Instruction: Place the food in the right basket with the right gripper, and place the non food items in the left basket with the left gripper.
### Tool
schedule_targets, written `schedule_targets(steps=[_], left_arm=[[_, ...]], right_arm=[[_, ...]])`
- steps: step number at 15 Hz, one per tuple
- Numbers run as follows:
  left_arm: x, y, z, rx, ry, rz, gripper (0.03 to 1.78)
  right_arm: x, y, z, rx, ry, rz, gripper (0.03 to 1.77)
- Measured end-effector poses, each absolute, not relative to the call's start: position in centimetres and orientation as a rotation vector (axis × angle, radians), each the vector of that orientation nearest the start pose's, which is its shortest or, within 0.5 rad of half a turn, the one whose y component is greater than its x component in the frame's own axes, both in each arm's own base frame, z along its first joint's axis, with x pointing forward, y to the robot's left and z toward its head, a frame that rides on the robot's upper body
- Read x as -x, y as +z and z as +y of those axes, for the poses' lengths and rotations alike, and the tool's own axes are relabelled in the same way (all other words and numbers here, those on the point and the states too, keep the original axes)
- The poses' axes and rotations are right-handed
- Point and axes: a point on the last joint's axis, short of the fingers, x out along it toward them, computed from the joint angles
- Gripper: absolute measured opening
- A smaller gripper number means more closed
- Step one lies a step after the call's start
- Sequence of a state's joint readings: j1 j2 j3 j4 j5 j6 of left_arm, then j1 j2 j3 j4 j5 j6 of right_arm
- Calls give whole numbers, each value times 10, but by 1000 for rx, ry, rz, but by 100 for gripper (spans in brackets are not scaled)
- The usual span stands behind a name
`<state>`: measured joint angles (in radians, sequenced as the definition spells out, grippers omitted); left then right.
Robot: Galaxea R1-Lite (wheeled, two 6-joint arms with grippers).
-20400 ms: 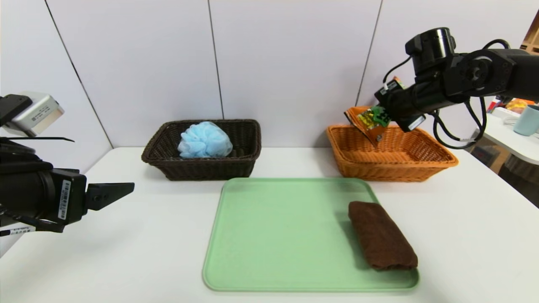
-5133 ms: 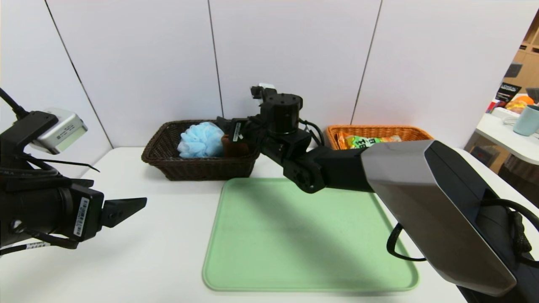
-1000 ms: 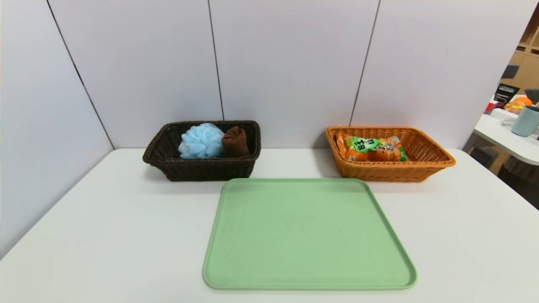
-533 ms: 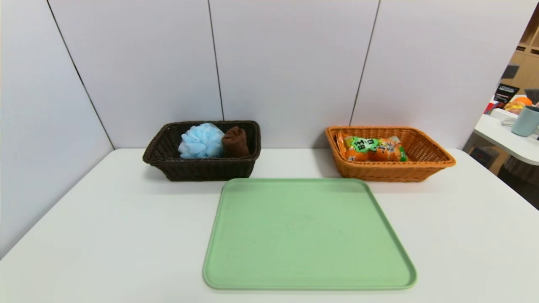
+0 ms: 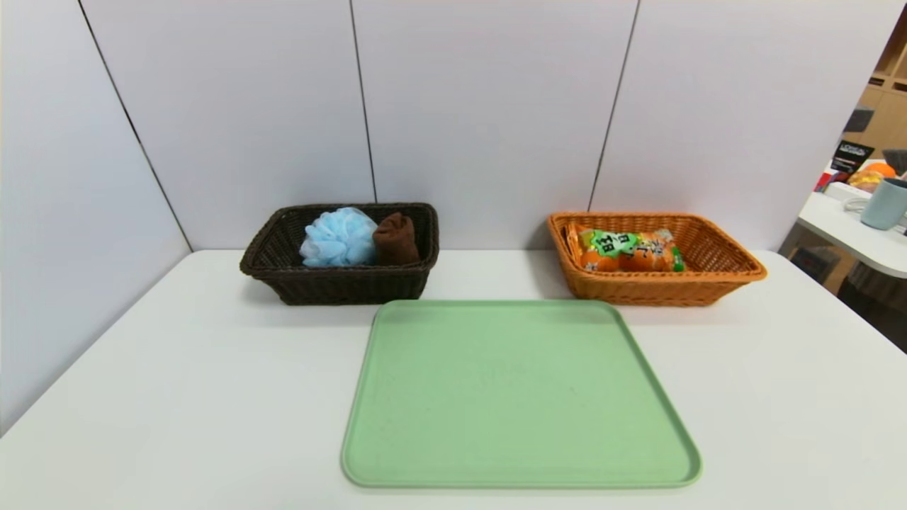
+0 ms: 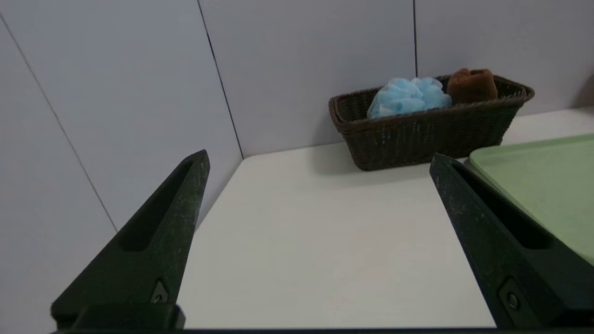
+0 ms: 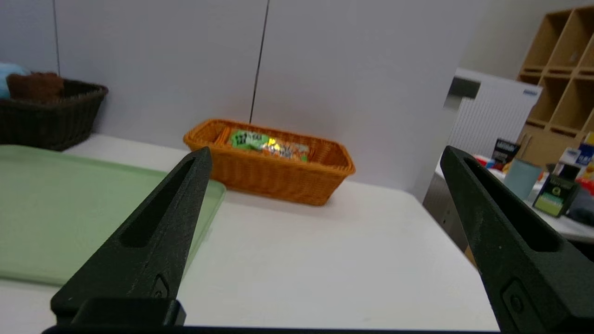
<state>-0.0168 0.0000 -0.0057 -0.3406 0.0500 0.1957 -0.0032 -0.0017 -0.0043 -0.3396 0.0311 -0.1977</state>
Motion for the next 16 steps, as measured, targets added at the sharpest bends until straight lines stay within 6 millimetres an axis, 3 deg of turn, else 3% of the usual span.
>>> schedule_targets(steps=[6, 8, 16], left_arm=[[23, 87, 0, -122, -36, -111, 169], [23, 76, 0, -105, -43, -7, 169], [23, 75, 0, -66, -40, 7, 169]], right_arm=[[23, 77, 1, 114, 22, -20, 170], [23, 75, 1, 80, 24, 3, 170], [23, 75, 1, 33, 21, 4, 170]])
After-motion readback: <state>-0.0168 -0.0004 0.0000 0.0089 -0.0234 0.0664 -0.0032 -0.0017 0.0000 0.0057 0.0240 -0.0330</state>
